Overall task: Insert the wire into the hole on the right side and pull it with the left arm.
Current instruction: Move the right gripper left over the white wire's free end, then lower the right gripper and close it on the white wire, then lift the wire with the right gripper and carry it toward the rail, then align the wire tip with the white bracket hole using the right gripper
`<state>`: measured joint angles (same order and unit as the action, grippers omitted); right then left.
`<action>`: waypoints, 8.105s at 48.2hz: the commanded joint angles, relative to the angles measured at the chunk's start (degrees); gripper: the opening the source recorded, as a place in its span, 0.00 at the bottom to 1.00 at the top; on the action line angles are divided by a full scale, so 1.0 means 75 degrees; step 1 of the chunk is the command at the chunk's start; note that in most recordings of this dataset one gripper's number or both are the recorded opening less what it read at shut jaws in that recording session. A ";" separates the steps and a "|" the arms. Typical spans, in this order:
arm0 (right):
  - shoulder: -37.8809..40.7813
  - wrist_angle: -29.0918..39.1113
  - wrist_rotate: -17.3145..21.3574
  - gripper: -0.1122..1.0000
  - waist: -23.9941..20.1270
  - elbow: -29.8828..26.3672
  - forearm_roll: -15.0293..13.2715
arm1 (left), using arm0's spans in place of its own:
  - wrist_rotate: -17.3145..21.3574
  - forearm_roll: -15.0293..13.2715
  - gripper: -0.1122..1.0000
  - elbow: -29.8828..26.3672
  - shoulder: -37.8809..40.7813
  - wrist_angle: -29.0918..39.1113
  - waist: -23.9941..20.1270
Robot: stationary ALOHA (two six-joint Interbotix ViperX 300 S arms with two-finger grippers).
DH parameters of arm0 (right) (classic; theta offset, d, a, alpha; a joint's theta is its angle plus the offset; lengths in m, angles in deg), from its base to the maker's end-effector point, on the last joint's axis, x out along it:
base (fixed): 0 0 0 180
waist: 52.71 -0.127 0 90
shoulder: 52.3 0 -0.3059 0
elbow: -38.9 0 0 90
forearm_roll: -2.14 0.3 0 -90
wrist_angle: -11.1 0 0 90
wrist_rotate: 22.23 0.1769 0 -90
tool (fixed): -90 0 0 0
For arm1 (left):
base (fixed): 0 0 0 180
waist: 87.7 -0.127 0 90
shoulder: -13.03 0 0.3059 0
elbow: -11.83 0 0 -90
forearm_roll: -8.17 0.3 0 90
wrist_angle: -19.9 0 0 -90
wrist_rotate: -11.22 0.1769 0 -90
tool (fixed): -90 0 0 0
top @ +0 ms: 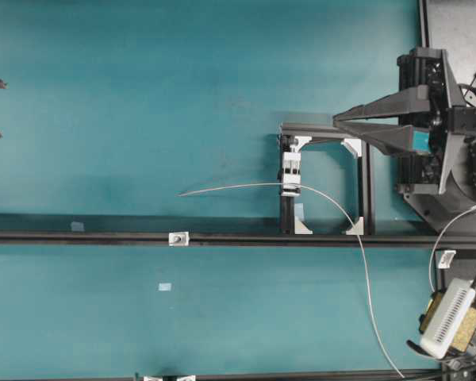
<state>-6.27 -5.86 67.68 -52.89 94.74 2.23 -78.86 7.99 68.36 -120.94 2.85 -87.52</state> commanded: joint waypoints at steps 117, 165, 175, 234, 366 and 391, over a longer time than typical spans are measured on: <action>0.6164 -0.0176 0.1066 0.81 -0.0082 -0.1090 0.0000 | 0.0012 -0.0223 0.94 -0.0387 0.5402 -0.1055 -0.0832; 0.7664 -0.0539 0.1078 0.81 -0.0223 -0.1828 0.0023 | -0.0023 -0.0234 0.93 -0.0328 0.5438 -0.1055 -0.0832; 0.7723 -0.0539 0.1078 0.81 -0.0223 -0.1898 0.0023 | -0.0023 -0.0234 0.93 -0.0328 0.5438 -0.1055 -0.0832; 0.7992 -0.0621 0.1078 0.12 -0.0152 -0.1969 0.0035 | -0.0035 -0.0234 0.93 -0.0328 0.5438 -0.1055 -0.0832; 0.6973 -0.4980 -0.1922 0.12 -0.3609 -0.0270 0.5203 | -0.1113 -0.0363 0.93 -0.0809 0.8707 -0.6715 0.1078; 0.7746 -0.5004 -0.2074 0.12 -0.4301 -0.0809 0.5578 | -0.1207 -0.0363 0.93 -0.1055 0.9164 -0.6914 0.1488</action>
<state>52.18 -42.77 52.04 -84.53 89.46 43.80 -88.00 5.35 61.15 -51.68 -48.21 -76.97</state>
